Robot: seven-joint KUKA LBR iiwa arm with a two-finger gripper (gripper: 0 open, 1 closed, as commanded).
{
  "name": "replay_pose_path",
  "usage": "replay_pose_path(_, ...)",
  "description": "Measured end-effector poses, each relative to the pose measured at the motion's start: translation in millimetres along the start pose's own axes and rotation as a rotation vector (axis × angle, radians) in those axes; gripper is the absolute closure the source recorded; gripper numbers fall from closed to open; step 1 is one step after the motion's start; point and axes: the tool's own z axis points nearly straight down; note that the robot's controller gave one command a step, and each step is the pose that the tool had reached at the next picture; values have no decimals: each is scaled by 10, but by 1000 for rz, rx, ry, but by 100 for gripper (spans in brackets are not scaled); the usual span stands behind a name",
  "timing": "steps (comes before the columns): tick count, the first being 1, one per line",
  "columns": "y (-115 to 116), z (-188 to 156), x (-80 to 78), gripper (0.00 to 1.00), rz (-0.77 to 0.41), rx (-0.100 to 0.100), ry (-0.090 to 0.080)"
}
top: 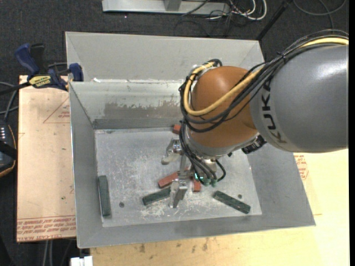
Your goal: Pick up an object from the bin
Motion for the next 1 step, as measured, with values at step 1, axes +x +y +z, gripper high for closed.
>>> replay_pose_path(1, -7, -30, -17, 0, 3, -1, -6)
